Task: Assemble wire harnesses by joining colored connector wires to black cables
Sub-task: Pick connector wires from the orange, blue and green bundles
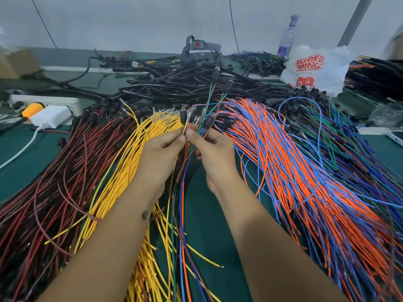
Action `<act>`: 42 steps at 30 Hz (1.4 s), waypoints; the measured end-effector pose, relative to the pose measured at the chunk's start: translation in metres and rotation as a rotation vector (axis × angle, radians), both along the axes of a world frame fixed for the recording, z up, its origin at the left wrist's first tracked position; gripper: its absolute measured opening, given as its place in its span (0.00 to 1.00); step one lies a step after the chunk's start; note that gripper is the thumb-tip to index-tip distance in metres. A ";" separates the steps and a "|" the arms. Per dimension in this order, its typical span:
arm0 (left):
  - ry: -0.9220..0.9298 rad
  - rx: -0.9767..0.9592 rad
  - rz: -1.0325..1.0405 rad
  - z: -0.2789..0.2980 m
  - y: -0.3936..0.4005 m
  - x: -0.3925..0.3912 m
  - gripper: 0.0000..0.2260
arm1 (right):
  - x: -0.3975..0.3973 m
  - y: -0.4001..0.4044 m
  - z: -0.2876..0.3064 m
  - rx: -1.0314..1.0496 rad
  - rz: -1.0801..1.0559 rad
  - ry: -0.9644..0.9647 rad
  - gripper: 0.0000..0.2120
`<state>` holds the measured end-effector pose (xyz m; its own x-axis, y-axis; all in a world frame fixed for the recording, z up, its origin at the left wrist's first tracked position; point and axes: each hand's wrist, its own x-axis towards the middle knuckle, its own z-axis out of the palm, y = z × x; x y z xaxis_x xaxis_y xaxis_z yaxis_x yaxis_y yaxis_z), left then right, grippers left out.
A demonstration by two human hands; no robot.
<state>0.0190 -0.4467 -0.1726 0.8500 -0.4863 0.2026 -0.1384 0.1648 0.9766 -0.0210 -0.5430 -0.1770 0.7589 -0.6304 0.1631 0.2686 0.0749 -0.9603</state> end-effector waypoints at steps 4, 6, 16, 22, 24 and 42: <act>0.067 -0.029 0.049 -0.003 0.000 0.004 0.22 | 0.004 0.006 -0.001 -0.067 0.003 0.041 0.10; 0.115 -0.050 0.017 -0.003 -0.001 0.004 0.18 | 0.004 0.006 -0.002 -0.066 0.038 0.049 0.13; 0.169 0.025 -0.008 -0.004 0.000 0.006 0.09 | 0.001 0.002 -0.004 -0.085 0.221 0.008 0.08; 0.143 0.046 -0.013 -0.003 -0.001 0.002 0.11 | 0.001 -0.001 -0.005 0.000 0.208 0.001 0.11; 0.133 0.050 -0.031 -0.001 0.000 -0.002 0.13 | -0.002 -0.002 -0.005 0.006 0.216 0.031 0.11; 0.262 0.344 -0.284 0.035 0.002 -0.029 0.10 | -0.016 -0.005 0.011 -0.173 -0.070 0.066 0.18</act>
<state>-0.0100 -0.4446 -0.1375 0.6753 -0.7064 -0.2118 0.1221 -0.1762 0.9768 -0.0372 -0.5477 -0.1657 0.7269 -0.6488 0.2249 0.2036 -0.1092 -0.9729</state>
